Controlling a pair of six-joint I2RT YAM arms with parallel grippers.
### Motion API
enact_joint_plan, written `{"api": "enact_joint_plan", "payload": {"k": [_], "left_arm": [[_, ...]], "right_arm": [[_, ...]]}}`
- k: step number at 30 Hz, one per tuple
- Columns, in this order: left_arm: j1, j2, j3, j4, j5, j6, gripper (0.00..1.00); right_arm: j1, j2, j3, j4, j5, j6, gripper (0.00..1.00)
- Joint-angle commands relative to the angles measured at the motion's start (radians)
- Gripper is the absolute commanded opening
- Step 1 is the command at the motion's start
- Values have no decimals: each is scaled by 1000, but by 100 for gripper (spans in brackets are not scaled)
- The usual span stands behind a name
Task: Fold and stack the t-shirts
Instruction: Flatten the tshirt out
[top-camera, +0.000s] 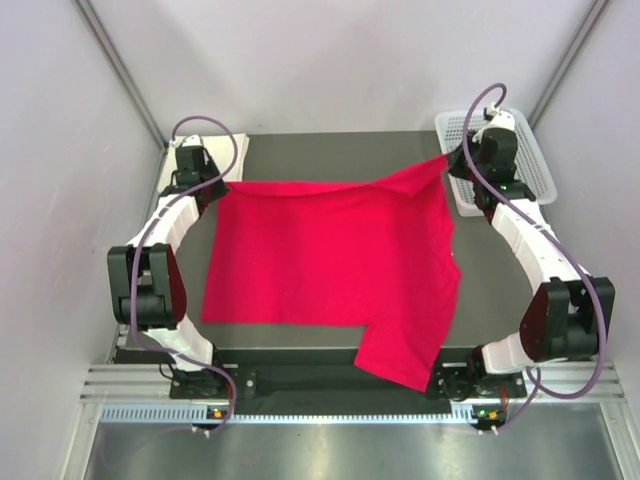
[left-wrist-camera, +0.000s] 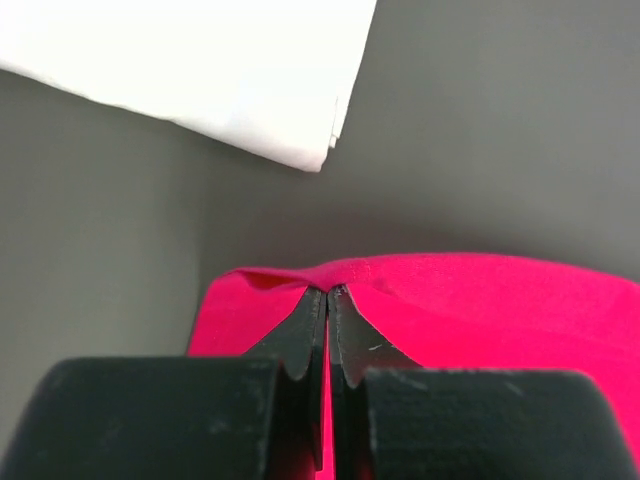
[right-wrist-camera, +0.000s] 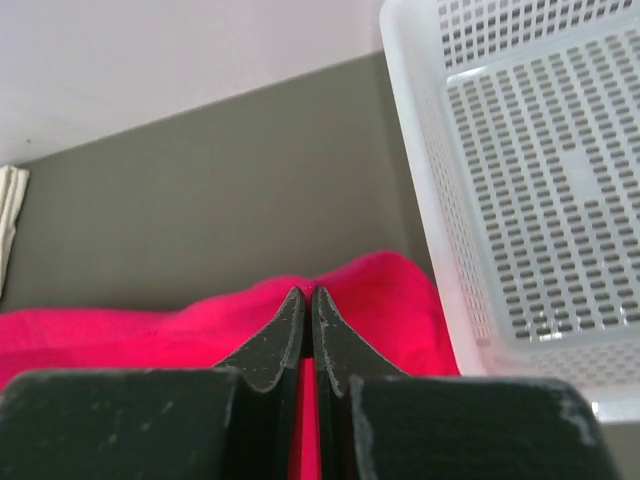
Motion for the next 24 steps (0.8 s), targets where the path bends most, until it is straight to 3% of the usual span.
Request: {"api": "enact_joint_plan", "payload": {"k": [1, 18, 24], "left_arm": [[19, 8, 45, -7, 34, -25, 0], [50, 124, 180, -395, 154, -27, 0], [61, 144, 162, -415, 131, -21, 0]], "right_arm": [[12, -95, -39, -65, 15, 13, 0], [12, -288, -217, -239, 49, 36, 0], [11, -337, -274, -251, 33, 73, 0]]}}
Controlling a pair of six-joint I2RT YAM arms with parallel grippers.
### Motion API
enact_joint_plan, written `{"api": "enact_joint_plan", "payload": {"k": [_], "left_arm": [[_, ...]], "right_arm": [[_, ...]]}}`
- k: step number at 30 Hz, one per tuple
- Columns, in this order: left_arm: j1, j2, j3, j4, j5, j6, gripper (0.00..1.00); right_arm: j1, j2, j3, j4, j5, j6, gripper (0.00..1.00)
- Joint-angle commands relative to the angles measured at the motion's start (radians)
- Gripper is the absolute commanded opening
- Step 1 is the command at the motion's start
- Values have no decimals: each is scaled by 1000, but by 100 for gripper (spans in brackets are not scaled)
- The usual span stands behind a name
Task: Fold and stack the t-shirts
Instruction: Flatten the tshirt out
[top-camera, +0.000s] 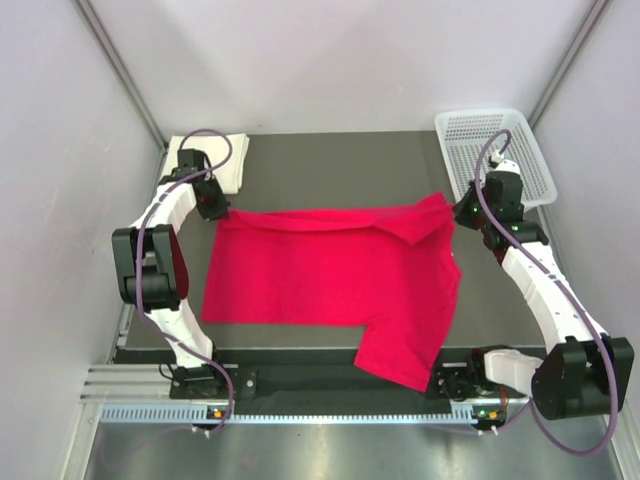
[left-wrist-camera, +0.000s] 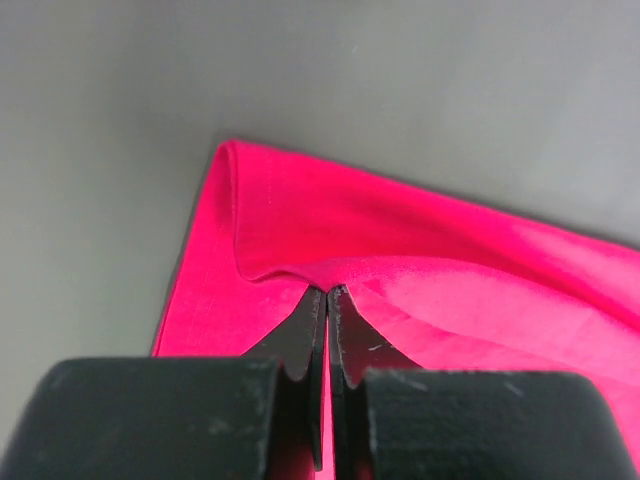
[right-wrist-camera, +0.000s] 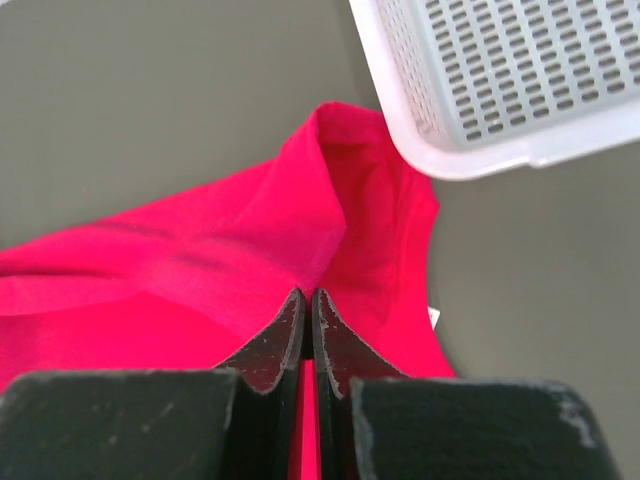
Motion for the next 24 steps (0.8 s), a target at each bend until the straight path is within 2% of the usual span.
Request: {"api": "enact_joint_plan", "payload": {"k": [1, 8, 12, 15, 19, 24], "left_arm": [[19, -5, 14, -37, 8, 8, 0], [52, -25, 17, 28, 94, -9, 0], [62, -34, 39, 130, 112, -23, 0], [77, -19, 48, 262, 132, -78, 0], [97, 82, 134, 391, 209, -136, 0], [101, 182, 228, 422, 263, -170, 0]], "right_arm": [[11, -54, -16, 4, -8, 38, 0], [11, -28, -8, 19, -31, 62, 0], [15, 21, 21, 134, -62, 90, 0], [17, 118, 79, 220, -62, 109, 0], [17, 227, 185, 253, -56, 107, 0], [17, 313, 285, 237, -50, 110, 0]]}}
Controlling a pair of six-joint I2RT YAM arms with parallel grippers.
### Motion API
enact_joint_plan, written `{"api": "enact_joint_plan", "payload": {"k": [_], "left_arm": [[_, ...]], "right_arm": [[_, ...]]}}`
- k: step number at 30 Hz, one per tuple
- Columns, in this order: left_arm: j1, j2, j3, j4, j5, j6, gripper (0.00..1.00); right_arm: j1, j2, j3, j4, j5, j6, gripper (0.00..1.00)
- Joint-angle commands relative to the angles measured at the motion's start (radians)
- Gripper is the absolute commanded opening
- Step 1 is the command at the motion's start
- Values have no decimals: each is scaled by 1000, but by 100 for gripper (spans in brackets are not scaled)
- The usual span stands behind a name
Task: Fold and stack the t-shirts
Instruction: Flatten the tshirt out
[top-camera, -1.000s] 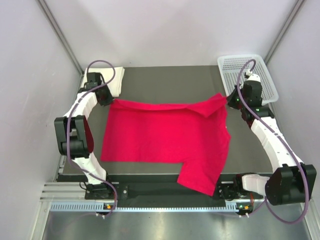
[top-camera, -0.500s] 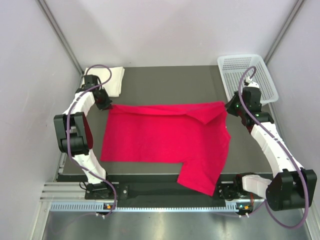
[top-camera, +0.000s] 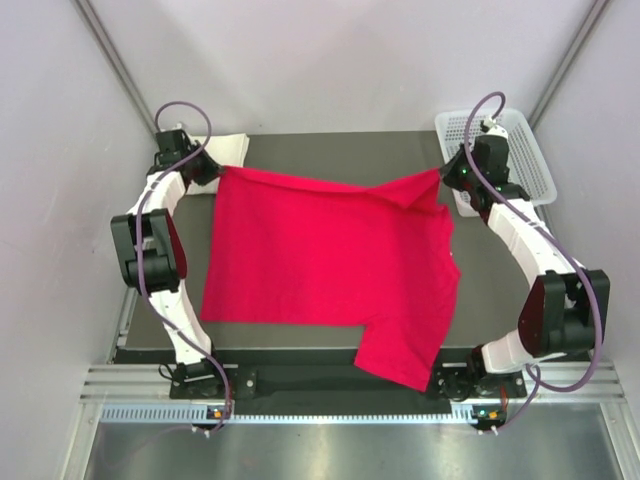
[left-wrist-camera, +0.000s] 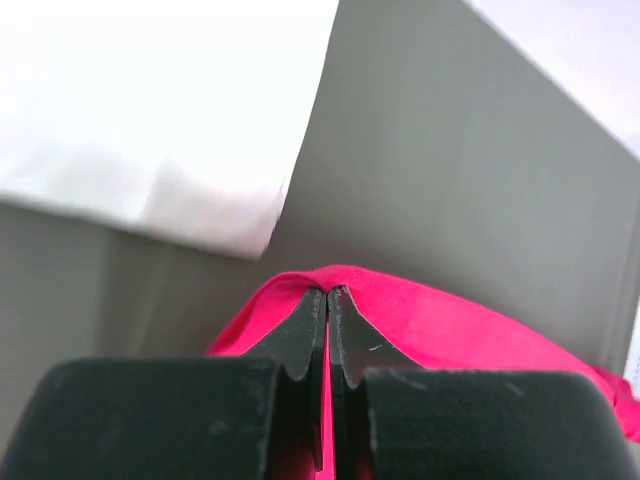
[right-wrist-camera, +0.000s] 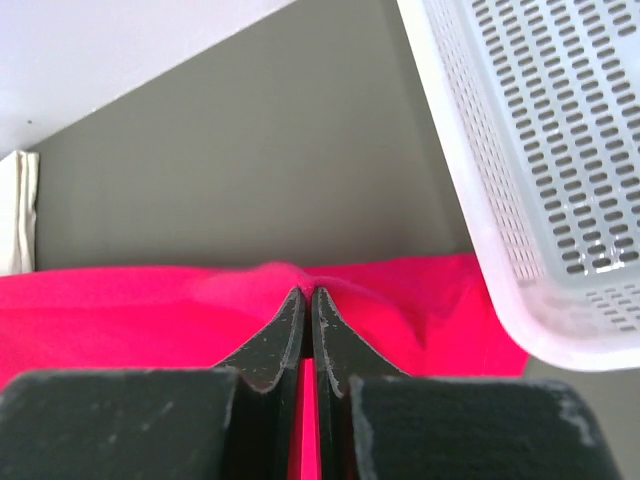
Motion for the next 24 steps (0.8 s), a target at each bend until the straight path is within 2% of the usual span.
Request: {"api": "enact_joint_plan", "payload": {"k": [1, 6, 9, 12, 16, 24], "left_arm": [[12, 45, 63, 110, 49, -43, 0], [15, -27, 53, 106, 76, -61, 0], [15, -122, 62, 77, 84, -83, 0], [16, -243, 129, 12, 72, -78, 0], [16, -345, 293, -81, 38, -54, 0], [15, -593, 371, -150, -51, -98, 0]], "right_arm": [[11, 16, 77, 62, 5, 14, 0], [12, -24, 124, 42, 12, -9, 0], [12, -71, 189, 35, 36, -21, 0], [12, -122, 279, 12, 48, -32, 0], [11, -199, 393, -18, 71, -60, 0], [11, -435, 496, -48, 111, -98, 0]]}}
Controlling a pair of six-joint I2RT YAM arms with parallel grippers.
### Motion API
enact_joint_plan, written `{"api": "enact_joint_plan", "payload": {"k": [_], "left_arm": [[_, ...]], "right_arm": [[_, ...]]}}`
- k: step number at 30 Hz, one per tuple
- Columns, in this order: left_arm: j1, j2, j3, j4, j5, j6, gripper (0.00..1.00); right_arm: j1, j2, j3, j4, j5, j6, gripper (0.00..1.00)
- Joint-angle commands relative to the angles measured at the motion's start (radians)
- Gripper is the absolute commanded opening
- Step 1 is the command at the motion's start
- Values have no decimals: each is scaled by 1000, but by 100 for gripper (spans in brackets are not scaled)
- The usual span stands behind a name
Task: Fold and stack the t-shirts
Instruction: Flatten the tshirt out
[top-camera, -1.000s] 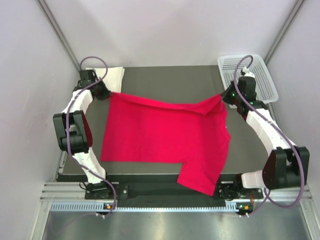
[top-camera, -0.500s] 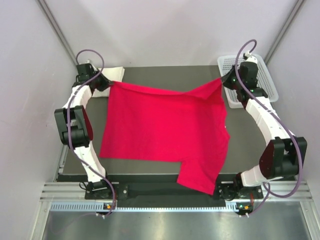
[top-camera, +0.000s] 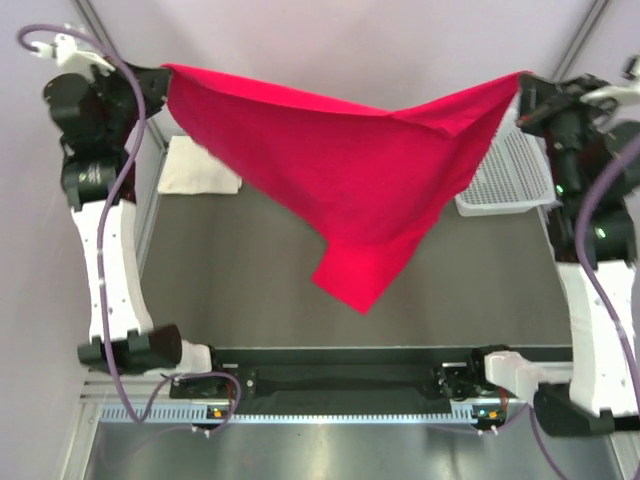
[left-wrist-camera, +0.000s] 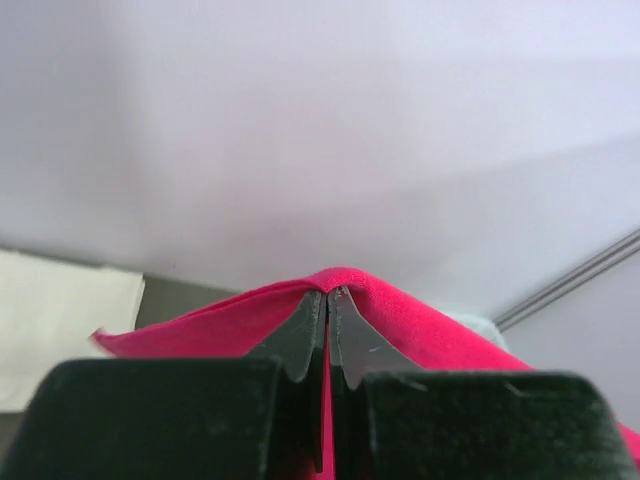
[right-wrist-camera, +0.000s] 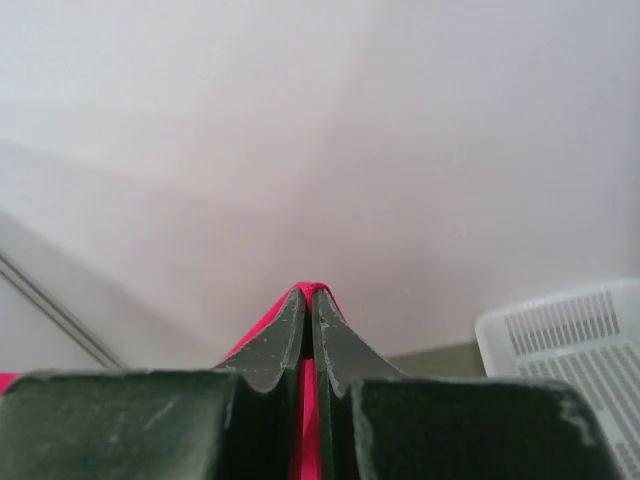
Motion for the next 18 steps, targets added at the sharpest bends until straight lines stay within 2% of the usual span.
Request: {"api": "enact_joint_plan", "payload": {"k": [1, 5, 6, 9, 10, 12, 15, 18], "left_arm": [[8, -105, 51, -59, -79, -5, 0], [-98, -194, 161, -192, -280, 130, 0], [-129, -224, 216, -209, -395, 161, 0], [-265, -287, 295, -229, -573, 274, 0], [-326, -306, 304, -223, -616, 297, 0], [-380, -372, 289, -169, -696, 363, 0], [-437, -454, 226, -76, -742, 408, 0], [-471, -473, 208, -50, -732, 434, 0]], "right_arm": [[10, -117, 40, 7, 49, -46, 0], [10, -266, 11, 24, 86, -56, 0], [12, -286, 9, 27, 96, -60, 0], [12, -353, 12, 30, 118, -70, 0], [10, -367, 27, 30, 122, -71, 0], [10, -386, 52, 22, 130, -82, 0], [10, -384, 118, 13, 133, -91, 0], [12, -349, 207, 6, 129, -94, 0]]}}
